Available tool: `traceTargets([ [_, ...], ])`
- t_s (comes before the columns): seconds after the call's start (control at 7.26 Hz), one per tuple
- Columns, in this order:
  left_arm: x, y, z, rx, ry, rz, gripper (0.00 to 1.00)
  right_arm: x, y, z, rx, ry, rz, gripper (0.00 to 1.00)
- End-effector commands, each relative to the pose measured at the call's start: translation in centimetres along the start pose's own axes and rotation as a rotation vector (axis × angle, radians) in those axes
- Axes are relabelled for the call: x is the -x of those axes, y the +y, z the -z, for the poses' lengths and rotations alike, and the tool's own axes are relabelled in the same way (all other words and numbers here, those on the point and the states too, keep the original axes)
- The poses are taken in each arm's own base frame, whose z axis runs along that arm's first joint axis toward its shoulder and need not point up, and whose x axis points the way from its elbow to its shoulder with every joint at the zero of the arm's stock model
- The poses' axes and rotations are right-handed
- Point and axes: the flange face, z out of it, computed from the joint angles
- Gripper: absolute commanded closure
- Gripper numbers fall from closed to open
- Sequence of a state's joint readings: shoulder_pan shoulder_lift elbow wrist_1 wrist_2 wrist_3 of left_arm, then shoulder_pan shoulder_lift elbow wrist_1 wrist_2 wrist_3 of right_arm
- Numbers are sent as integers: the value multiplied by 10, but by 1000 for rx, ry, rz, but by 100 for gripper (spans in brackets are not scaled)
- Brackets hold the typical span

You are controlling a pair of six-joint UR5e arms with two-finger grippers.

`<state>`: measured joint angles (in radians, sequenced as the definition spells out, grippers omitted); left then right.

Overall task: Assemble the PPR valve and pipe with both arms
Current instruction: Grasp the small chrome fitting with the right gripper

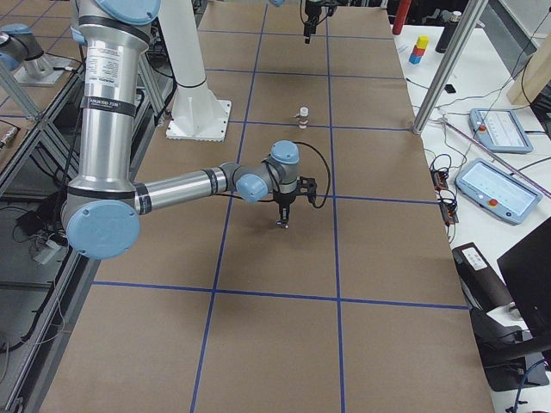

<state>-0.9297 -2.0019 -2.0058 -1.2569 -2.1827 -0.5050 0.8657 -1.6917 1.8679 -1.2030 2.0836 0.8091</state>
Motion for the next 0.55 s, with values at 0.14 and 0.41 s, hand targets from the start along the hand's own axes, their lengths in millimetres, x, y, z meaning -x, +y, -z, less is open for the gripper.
traceTargets([
  [0.14, 38, 2, 11, 0, -33, 0, 0, 27, -10, 31, -10, -93, 11, 100],
  [0.41, 141, 17, 33, 2, -102, -88, 0, 78, -38, 65, 7, -91, -8, 100],
])
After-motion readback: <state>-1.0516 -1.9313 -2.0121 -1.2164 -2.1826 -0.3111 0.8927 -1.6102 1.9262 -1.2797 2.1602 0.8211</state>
